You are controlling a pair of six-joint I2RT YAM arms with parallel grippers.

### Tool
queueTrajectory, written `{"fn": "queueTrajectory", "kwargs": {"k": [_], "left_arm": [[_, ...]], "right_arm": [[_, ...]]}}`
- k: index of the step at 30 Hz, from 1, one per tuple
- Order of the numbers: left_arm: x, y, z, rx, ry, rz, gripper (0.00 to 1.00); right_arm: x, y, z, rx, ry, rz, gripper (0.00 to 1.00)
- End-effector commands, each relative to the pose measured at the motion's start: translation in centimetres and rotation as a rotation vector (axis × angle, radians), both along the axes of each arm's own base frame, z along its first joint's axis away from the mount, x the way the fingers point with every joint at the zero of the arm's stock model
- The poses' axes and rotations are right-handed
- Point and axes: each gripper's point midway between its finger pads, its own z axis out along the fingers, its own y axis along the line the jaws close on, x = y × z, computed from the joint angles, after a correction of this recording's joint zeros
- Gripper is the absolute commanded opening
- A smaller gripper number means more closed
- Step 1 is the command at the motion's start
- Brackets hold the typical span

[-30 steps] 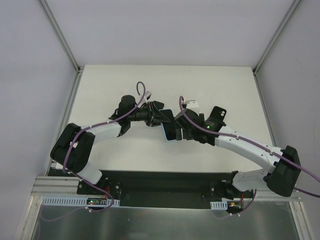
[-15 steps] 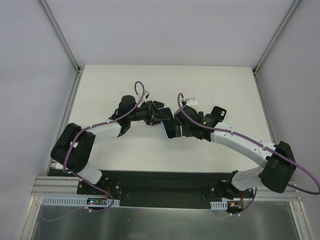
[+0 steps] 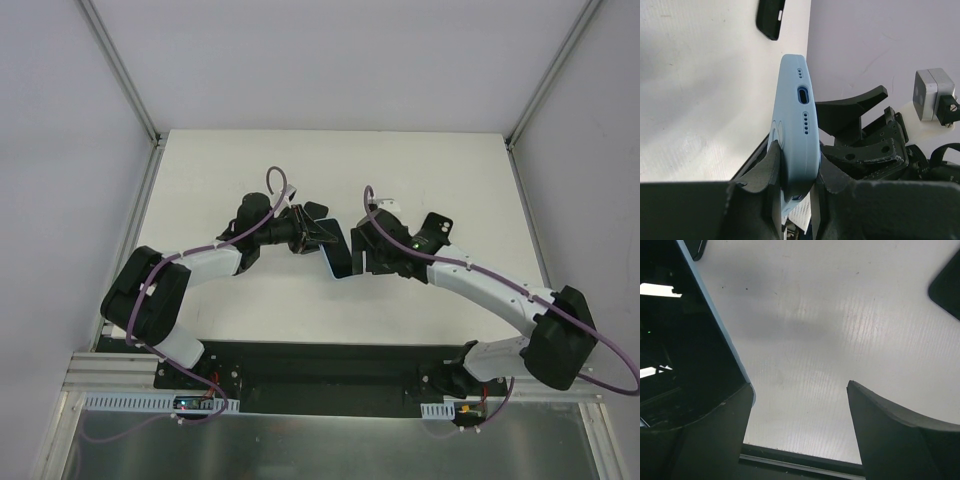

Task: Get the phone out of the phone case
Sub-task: Remove the phone case from the phone.

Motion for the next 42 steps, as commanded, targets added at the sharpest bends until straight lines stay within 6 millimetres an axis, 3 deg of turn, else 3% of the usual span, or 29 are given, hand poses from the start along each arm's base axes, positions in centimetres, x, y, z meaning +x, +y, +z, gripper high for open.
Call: {"fn": "queueTrajectory", "kwargs": {"k": [1,2,4,18,27,36,40,42], "left_arm": [[-7.9,-0.1,16.1,-0.386,-0.308,-0.364,0.00],[-7.9,-0.1,16.0,-0.384,-0.307,-0.363,0.00],[-7.9,-0.2,15.9,-0.383,-0.308,-0.363,0.00],[-8.9,0.4,16.2,-0.347,-0.336,-0.354,0.00],[-9.6,0.7,17.3,-0.363,-0.351,-0.365,0.00],[-10.0,1.0,18.3,-0.376,-0.366,-0.358,0.00],[-9.6,0.7,18.3,-0.368,-0.362,-0.366,0.00],[-9.4,0.5,17.9,-0.354,-0.366,-0.366,0.00]], "right_arm": [[-2.2,1.6,-1.7,0.031,0.103,0.100,0.81],[-1.7,2.1,-0.8,0.046,0.085,0.103,0.82],[-1.5,1.7,-0.9,0.007,0.085,0.097,0.82],[-1.3,-0.1,-2.6,-0.093,0.079,0.063,0.82],[-2.1,-1.4,-6.4,-0.156,0.137,0.022,0.82],[-2.7,-1.0,-8.4,-0.142,0.174,0.021,0.82],[-3.0,-1.0,-8.5,-0.125,0.181,0.013,0.82],[-3.0,-0.8,-7.4,-0.083,0.158,0.004,0.82]]}}
